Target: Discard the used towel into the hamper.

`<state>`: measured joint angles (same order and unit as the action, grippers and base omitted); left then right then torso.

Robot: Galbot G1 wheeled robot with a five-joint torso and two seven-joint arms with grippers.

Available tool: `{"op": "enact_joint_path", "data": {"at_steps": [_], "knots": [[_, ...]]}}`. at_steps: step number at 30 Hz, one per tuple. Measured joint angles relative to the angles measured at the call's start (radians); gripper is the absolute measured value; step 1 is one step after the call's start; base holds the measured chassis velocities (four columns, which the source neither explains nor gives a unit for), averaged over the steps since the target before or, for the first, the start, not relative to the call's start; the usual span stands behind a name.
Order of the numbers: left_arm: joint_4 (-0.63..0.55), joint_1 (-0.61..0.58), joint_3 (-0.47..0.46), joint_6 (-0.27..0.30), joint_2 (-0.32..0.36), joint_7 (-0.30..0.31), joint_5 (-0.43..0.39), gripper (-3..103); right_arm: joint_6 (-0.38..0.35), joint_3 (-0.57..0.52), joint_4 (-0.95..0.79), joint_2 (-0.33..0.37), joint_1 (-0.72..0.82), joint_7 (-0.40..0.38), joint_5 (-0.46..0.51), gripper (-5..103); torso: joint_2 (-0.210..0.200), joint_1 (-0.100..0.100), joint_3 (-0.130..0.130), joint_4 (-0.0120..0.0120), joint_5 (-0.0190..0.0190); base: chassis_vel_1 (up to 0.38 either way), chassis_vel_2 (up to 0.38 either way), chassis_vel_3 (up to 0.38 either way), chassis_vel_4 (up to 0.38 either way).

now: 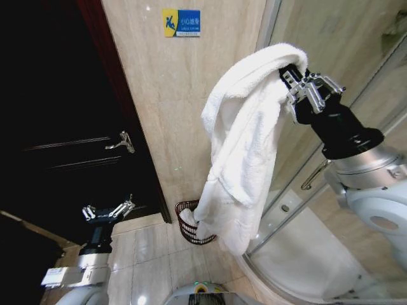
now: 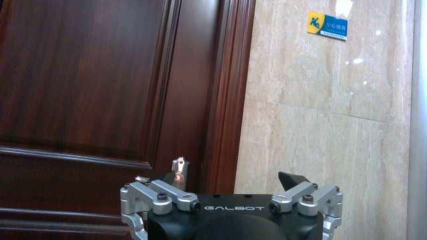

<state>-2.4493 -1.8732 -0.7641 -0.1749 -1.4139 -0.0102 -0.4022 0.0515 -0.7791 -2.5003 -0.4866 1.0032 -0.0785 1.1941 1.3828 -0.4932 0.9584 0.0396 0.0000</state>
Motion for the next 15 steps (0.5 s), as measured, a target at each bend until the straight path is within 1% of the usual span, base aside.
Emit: {"op": "enact_joint_path", "data": {"at_steps": [15], "knots": [[0.0, 0.0, 0.0, 0.0, 0.0, 0.0, 0.0, 100, 0.0, 0.0, 0.0, 0.0, 0.0, 0.0, 0.0, 9, 0.0, 0.0, 0.0, 0.0, 0.0, 0.0, 0.0, 0.0, 0.0]]}}
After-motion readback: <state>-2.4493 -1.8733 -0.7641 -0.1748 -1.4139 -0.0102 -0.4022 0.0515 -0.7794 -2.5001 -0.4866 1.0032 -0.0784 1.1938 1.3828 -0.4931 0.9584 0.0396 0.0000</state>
